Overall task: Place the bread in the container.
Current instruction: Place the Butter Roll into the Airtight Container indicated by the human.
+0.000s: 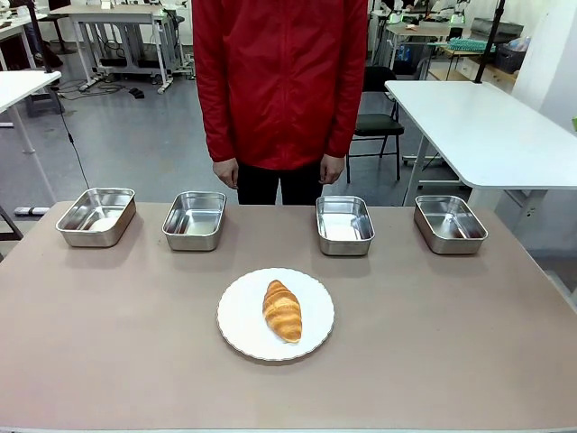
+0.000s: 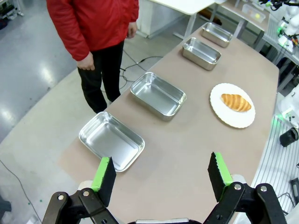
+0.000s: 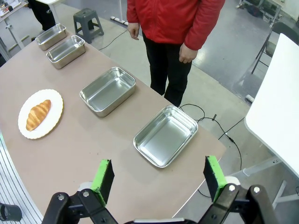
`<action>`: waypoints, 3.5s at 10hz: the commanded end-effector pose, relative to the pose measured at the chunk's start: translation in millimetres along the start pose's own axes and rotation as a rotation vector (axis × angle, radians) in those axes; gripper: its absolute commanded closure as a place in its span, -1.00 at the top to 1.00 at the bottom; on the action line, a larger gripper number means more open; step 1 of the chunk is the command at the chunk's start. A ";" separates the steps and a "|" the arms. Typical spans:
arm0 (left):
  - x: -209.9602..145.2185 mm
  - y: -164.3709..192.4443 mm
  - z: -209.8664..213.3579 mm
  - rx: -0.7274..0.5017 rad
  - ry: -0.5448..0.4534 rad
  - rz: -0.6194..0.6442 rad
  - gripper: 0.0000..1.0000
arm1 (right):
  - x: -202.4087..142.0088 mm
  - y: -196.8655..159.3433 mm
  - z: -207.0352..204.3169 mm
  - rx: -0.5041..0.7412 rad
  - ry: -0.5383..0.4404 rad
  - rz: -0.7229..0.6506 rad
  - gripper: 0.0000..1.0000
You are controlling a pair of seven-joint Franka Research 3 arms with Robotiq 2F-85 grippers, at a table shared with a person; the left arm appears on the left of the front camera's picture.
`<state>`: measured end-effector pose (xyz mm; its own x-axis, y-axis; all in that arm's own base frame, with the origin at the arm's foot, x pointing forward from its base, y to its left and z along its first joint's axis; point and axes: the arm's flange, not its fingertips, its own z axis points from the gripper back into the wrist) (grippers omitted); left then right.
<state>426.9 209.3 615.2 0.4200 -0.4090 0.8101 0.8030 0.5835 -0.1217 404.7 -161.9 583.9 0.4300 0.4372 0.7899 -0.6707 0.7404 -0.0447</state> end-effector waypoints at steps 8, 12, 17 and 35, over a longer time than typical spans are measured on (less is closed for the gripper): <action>0.5 -0.8 0.8 -0.006 -0.001 -0.013 1.00 | 1.4 0.5 0.0 0.002 -0.008 0.003 1.00; 0.5 -0.8 0.8 -0.006 -0.001 -0.013 1.00 | 1.4 0.5 0.0 0.002 -0.008 0.003 1.00; 0.5 -0.8 0.8 -0.006 -0.001 -0.013 1.00 | 1.4 0.5 0.0 0.002 -0.008 0.003 1.00; 0.5 -0.8 0.8 -0.006 -0.001 -0.013 1.00 | 1.4 0.5 0.0 0.002 -0.008 0.003 1.00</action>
<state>426.9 209.3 615.2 0.4199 -0.4091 0.8101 0.8030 0.5835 -0.1216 404.6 -162.0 583.9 0.4301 0.4371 0.7899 -0.6706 0.7405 -0.0447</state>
